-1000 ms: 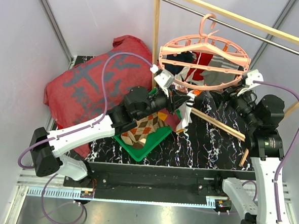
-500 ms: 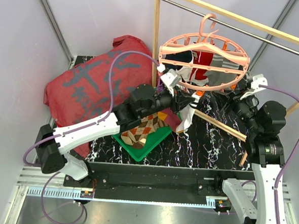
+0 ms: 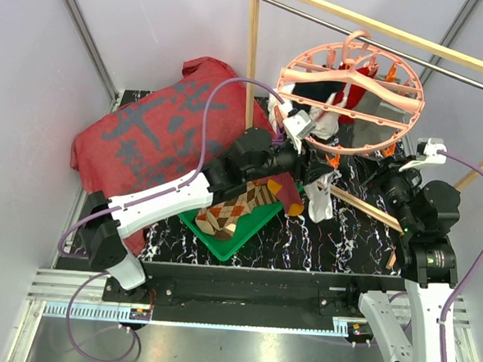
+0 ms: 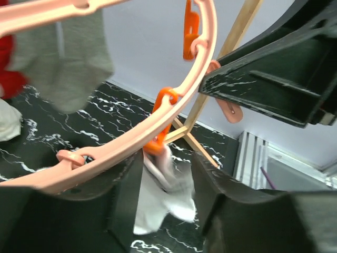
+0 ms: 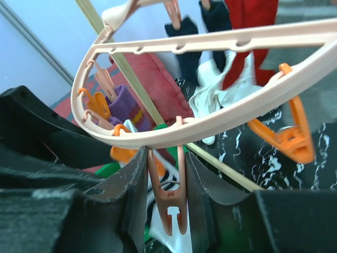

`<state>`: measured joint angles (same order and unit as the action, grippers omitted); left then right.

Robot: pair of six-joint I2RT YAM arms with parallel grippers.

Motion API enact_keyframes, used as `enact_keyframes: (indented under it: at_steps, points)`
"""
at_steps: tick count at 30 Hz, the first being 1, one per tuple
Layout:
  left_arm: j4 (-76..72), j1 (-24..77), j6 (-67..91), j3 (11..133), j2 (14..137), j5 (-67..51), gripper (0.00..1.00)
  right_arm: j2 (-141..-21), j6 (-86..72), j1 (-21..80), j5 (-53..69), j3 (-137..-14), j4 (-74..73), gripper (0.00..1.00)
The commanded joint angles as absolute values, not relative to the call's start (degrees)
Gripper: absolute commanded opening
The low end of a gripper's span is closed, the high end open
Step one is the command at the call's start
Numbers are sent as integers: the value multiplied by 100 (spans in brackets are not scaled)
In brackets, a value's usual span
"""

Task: Clip the socks to the hanger
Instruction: Open the clamp at the hanger, then pick up the sock from the bin.

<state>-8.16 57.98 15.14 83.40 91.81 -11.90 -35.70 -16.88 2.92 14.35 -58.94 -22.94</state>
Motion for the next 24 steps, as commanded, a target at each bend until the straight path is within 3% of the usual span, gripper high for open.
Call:
enact_keyframes:
  at_steps: [1,8,11,17,24]
  points:
    - [-958,5766,1371,8281,8492,-1257,58,-3603,-2232,272,915,-5687,-2373,2]
    - [-362,5766,1134,7560,7472,-705,85,-3867,-2434,264,1028,-5704,-2180,0]
    - [341,5713,1064,7279,7120,-54,89,-3946,-2443,264,1011,-5704,-2145,0]
    - [1537,5335,1362,6680,6908,1045,89,-3964,-2391,264,993,-5643,-2074,0]
    - [2152,5133,1398,6512,7916,1310,83,-3964,-2285,272,958,-5590,-2074,0]
